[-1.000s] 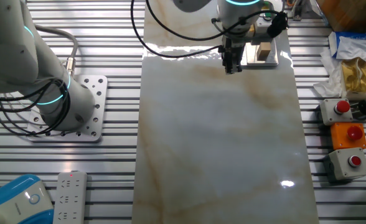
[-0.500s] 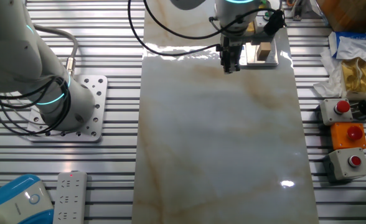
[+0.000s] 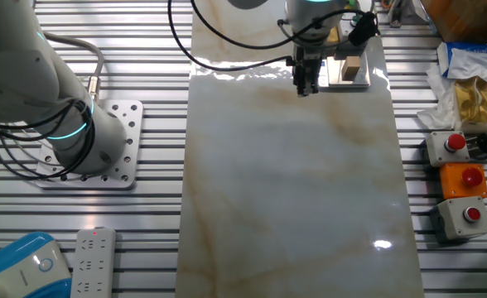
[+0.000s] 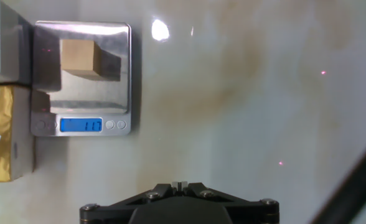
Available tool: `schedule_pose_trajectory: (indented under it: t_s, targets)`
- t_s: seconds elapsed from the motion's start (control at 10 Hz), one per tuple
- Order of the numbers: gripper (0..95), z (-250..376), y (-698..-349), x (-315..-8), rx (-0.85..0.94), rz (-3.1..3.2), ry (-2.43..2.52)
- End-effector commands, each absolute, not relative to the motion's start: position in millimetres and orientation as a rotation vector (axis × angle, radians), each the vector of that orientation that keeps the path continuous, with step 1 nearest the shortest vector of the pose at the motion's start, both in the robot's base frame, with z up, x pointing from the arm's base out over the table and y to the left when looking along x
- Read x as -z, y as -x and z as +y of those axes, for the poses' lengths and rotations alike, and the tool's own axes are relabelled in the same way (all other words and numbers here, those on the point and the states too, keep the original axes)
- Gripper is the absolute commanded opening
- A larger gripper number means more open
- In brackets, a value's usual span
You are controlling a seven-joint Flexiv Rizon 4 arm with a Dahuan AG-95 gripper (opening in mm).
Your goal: Remove the object from the scale
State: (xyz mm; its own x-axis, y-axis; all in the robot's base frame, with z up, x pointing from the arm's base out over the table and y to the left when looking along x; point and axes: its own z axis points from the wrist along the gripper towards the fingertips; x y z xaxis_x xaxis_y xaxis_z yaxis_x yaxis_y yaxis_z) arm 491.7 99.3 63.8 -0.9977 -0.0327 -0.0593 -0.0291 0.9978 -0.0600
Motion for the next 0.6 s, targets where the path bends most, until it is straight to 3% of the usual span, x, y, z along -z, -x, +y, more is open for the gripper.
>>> schedule_pose_trajectory:
  t_s: [0.1,0.6]
  targets:
    - [0.0,99.7,-492.9,-63.3,0.091,3.094,0.109]
    - [0.0,99.7,-492.9,-63.3,0.008,3.113,0.435]
